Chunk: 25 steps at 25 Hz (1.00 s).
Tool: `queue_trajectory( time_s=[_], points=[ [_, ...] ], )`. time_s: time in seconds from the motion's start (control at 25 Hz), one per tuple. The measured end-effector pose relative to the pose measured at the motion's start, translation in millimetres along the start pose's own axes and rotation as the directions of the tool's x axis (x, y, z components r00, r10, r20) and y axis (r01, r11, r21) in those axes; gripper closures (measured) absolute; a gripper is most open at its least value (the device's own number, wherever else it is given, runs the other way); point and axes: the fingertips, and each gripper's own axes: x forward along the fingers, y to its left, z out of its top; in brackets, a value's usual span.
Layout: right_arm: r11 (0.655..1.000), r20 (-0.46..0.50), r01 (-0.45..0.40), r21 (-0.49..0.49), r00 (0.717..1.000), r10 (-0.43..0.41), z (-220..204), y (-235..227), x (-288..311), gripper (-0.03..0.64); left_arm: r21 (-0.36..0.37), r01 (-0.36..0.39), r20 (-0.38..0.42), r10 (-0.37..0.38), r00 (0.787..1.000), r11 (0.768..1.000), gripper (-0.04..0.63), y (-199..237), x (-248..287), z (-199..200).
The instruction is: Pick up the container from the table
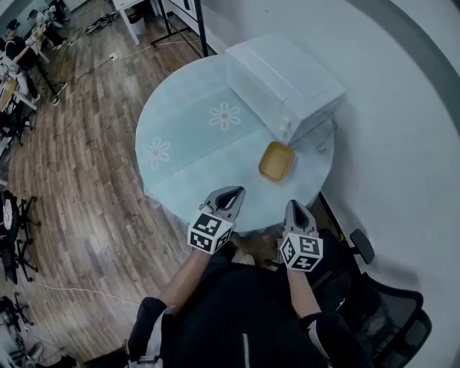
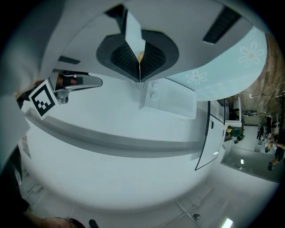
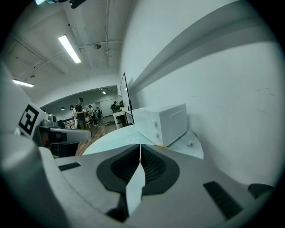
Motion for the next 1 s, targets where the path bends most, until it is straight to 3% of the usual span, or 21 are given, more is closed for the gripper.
queue_trajectory(
  time_s=[0.72,1.0],
  points=[
    [0.997,0.001,0.077,-0.007,0.997,-0.077,19,51,85,0.591,0.020,0.131,-0.020,-0.130,0.991,0.991,0.578,85,22,10],
    [0.993,-0.010,0.119,-0.013,0.993,-0.119,21,51,96,0.588,0.026,0.169,-0.029,-0.169,0.985,0.985,0.578,94,27,15]
  ],
)
